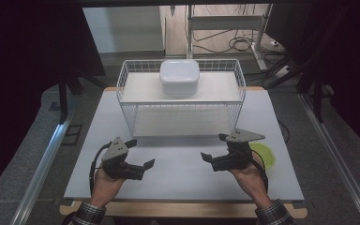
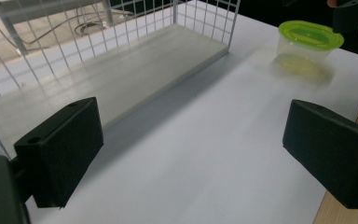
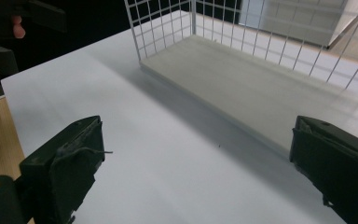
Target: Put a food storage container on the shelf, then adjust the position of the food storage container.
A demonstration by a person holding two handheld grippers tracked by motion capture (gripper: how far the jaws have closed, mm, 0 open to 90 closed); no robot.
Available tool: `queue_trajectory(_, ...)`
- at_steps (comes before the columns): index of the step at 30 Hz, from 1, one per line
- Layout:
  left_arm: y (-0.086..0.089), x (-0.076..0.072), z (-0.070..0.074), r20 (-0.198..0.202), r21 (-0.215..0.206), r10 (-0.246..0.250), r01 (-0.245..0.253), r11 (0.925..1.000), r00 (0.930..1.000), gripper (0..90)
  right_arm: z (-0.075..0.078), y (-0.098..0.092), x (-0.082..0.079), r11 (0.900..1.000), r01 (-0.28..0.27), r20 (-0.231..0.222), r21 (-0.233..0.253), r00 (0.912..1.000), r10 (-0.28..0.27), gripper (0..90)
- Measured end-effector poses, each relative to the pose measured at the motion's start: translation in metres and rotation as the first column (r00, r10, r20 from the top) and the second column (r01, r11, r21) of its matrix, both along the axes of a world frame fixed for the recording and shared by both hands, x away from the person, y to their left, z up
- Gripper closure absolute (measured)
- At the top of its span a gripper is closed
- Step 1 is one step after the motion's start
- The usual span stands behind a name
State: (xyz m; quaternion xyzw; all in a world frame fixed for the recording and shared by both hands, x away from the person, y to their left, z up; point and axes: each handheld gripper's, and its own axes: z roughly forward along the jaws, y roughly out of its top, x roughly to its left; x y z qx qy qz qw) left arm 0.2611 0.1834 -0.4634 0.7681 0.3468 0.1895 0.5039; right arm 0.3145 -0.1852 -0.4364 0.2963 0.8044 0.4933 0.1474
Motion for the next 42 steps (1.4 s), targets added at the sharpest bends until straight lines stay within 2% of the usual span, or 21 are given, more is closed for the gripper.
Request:
queue_trajectory(3, 0.003, -0.004, -0.011, -0.008, -0.003, 0.010, -0.010, 0.9999, 0.9999, 4.4, -0.008, -0.001, -0.003, 1.000, 0.011, -0.021, 0.004, 0.9997, -0.011, 3.4)
queue_trajectory(5, 0.003, -0.007, -0.019, -0.015, 0.015, 0.017, -0.017, 0.9997, 0.9997, 4.2, -0.012, -0.002, -0.005, 1.000, 0.014, -0.032, 0.003, 0.9994, -0.014, 3.3)
queue_trajectory(8, 0.002, -0.010, -0.028, -0.034, 0.040, 0.021, -0.020, 0.9990, 0.9992, 4.2, -0.021, -0.001, -0.009, 1.000, 0.019, -0.039, -0.020, 0.9990, -0.020, 3.3)
queue_trajectory(12, 0.001, -0.014, -0.037, -0.037, 0.083, 0.025, -0.022, 0.9963, 0.9990, 4.0, -0.031, 0.000, -0.013, 0.999, 0.020, -0.049, -0.046, 0.9986, -0.022, 3.3)
queue_trajectory(16, 0.000, -0.017, -0.043, -0.042, 0.097, 0.021, -0.017, 0.9951, 0.9989, 3.9, -0.039, 0.001, -0.016, 0.997, 0.023, -0.056, -0.075, 0.9981, -0.027, 3.1)
queue_trajectory(23, -0.003, -0.019, -0.047, -0.031, 0.111, 0.006, -0.002, 0.9938, 0.9995, 3.4, -0.047, -0.002, -0.017, 0.994, 0.027, -0.076, -0.101, 0.9965, -0.035, 3.1)
queue_trajectory(33, -0.002, -0.018, -0.049, -0.040, 0.110, 0.012, -0.007, 0.9939, 0.9991, 3.2, -0.047, -0.006, -0.014, 0.991, 0.061, -0.087, -0.117, 0.9936, -0.072, 2.0)
queue_trajectory(36, -0.002, -0.017, -0.050, -0.043, 0.113, 0.009, -0.004, 0.9935, 0.9990, 3.2, -0.045, -0.010, -0.010, 0.988, 0.095, -0.110, -0.119, 0.9880, -0.109, 2.4)
queue_trajectory(38, -0.002, -0.017, -0.050, -0.045, 0.118, 0.009, -0.004, 0.9930, 0.9989, 3.3, -0.043, -0.013, -0.010, 0.986, 0.107, -0.105, -0.124, 0.9871, -0.121, 6.6)
queue_trajectory(42, -0.003, -0.016, -0.052, -0.049, 0.123, 0.009, -0.003, 0.9923, 0.9988, 3.3, -0.035, -0.024, -0.009, 0.979, 0.158, -0.078, -0.132, 0.9825, -0.169, 23.9)
